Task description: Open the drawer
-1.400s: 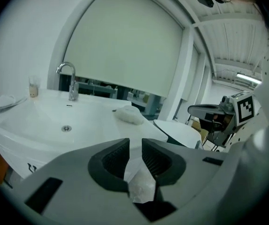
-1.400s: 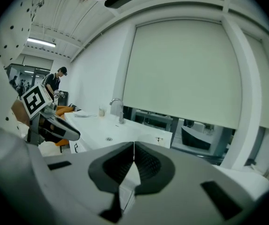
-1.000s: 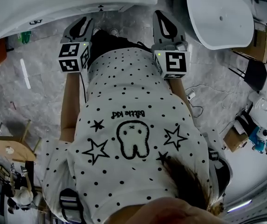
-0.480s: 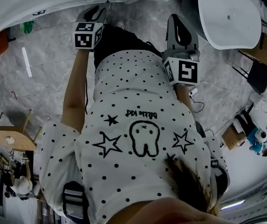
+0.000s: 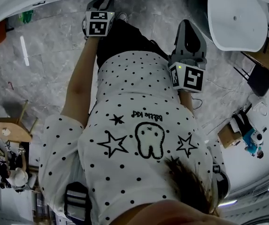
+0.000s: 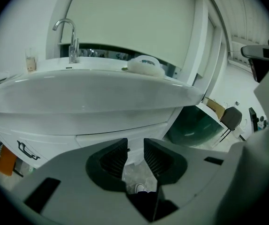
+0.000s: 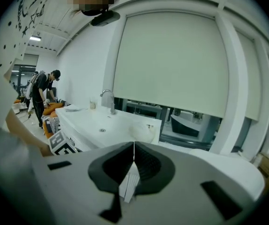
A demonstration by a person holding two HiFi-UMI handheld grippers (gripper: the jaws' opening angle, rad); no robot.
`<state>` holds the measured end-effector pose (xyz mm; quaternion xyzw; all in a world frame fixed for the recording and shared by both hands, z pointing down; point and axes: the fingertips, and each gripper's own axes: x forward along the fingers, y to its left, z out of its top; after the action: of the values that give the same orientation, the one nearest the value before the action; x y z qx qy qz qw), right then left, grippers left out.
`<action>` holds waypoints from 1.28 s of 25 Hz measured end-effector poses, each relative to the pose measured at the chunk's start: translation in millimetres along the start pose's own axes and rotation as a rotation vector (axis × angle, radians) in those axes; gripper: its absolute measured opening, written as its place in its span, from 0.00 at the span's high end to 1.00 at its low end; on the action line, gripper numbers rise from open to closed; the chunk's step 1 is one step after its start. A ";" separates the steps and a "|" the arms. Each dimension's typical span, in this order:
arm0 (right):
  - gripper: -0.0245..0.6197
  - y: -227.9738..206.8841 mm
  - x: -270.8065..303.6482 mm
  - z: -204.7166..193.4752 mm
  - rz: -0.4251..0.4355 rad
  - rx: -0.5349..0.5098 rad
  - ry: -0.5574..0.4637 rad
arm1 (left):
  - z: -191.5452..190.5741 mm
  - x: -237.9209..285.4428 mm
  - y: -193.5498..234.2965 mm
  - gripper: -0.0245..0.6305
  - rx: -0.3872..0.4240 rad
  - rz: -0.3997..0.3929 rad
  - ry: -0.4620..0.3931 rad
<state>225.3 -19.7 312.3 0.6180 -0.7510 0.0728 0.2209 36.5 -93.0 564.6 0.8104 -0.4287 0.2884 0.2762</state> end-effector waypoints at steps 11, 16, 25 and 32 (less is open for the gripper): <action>0.94 10.5 28.3 -31.7 0.027 -0.026 0.079 | -42.9 87.4 27.1 0.80 -0.060 0.045 0.056; 0.94 11.2 34.0 -40.4 0.039 -0.036 0.115 | -61.7 112.0 33.5 0.80 -0.106 0.071 0.076; 0.94 18.2 52.5 -62.7 0.046 0.001 0.183 | -75.0 154.8 39.9 0.76 -0.101 0.075 0.105; 0.94 23.7 56.4 -77.8 0.031 0.035 0.221 | -84.8 168.1 40.9 0.74 -0.073 0.065 0.114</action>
<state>213.5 -35.1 409.3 0.5983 -0.7301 0.1571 0.2904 60.3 -143.7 748.9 0.7678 -0.4487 0.3271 0.3198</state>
